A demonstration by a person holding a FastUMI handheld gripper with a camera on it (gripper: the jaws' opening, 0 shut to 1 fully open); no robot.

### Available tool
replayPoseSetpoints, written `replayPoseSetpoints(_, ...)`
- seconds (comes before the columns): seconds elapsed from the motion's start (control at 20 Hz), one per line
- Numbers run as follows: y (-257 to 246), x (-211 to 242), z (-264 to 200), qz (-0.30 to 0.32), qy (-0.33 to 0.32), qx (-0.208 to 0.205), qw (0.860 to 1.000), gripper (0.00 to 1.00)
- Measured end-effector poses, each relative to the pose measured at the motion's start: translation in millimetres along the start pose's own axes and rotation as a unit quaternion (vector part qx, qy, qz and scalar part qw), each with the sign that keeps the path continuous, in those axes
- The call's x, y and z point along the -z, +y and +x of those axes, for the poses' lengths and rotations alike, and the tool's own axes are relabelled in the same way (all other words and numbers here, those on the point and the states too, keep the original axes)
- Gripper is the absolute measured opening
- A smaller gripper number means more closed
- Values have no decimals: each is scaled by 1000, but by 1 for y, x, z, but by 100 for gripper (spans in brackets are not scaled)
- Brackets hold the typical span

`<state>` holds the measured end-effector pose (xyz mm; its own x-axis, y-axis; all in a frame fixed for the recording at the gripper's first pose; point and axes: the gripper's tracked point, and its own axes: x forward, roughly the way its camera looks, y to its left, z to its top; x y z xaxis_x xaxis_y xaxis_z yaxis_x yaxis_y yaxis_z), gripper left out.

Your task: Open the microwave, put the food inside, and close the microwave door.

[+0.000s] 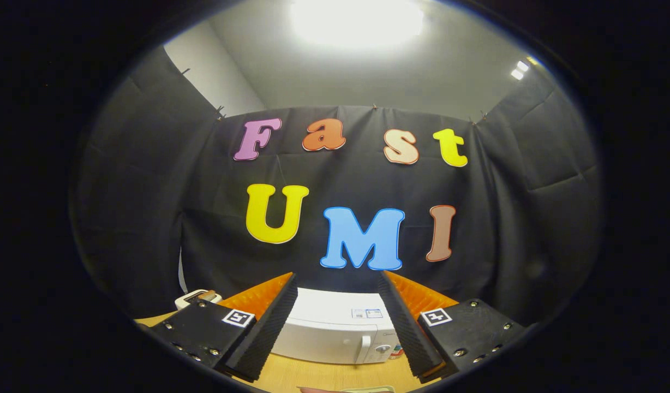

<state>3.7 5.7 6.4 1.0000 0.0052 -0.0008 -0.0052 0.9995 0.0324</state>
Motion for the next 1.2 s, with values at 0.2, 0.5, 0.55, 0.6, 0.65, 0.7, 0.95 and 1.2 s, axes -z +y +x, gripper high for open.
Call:
replayPoseSetpoints(0.2, -1, 4, 2, 0, -1, 0, 1000, 95)
replayPoseSetpoints(0.5, -7, 22, 12, -5, 5, 1, 1000, 95)
replayPoseSetpoints(0.55, -10, 26, 15, -2, 5, 4, 1000, 95)
replayPoseSetpoints(0.6, -11, 30, 19, 1, 5, 4, 1000, 95)
replayPoseSetpoints(0.65, -10, 38, 22, 0, 8, 1, 1000, 95)
replayPoseSetpoints(0.7, -11, 47, 25, 1, 12, -1, 1000, 95)
replayPoseSetpoints(0.95, -24, 98, 45, -2, 30, 4, 1000, 95)
replayPoseSetpoints(1.2, -40, 161, 71, -6, 60, 16, 998, 95)
